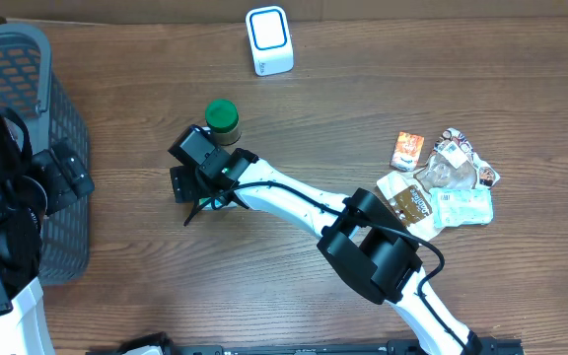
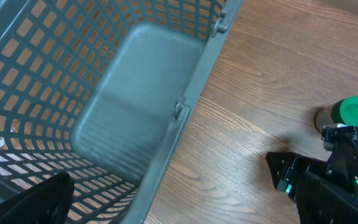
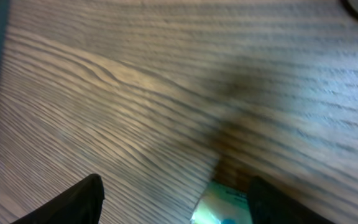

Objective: Scan the item barcode
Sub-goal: 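Reach the right gripper to the small green Kleenex packet, then grasp and regrip the small green packet with the right gripper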

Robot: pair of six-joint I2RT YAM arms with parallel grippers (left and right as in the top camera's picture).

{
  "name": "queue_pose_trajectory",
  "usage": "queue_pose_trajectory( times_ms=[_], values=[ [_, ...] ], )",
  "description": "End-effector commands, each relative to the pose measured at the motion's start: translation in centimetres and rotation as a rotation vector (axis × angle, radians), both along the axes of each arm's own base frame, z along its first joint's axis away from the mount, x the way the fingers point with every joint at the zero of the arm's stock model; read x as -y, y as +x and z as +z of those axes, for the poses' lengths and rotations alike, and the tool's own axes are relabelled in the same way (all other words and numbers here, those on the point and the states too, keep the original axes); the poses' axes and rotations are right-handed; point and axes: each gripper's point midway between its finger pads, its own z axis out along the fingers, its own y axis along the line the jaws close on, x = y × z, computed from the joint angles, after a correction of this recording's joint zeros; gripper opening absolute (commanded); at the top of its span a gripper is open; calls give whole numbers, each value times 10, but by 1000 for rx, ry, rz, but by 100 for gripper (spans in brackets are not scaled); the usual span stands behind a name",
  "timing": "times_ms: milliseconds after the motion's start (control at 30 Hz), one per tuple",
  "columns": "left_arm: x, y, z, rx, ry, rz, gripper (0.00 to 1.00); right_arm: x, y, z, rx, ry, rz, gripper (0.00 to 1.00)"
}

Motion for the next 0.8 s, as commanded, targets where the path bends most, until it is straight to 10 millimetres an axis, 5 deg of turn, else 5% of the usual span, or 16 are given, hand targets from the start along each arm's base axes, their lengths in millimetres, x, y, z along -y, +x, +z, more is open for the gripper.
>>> queue_pose_trajectory(
  times_ms=[0,233,500,600,767],
  values=[
    [-2,-3,9,35,3,27,99,8,-4,2,-44,-16,1,77],
    [-2,-3,9,35,3,27,100,56,-10,12,-181,-122,73,80],
    [-2,-3,9,35,3,27,100,107,-22,49,-303,-195,126,85],
    [-2,-3,9,35,3,27,100,106,-39,54,-368,-183,150,75],
    [-2,-3,9,35,3,27,100,86,-76,47,-406,-196,230,33]
  ],
)
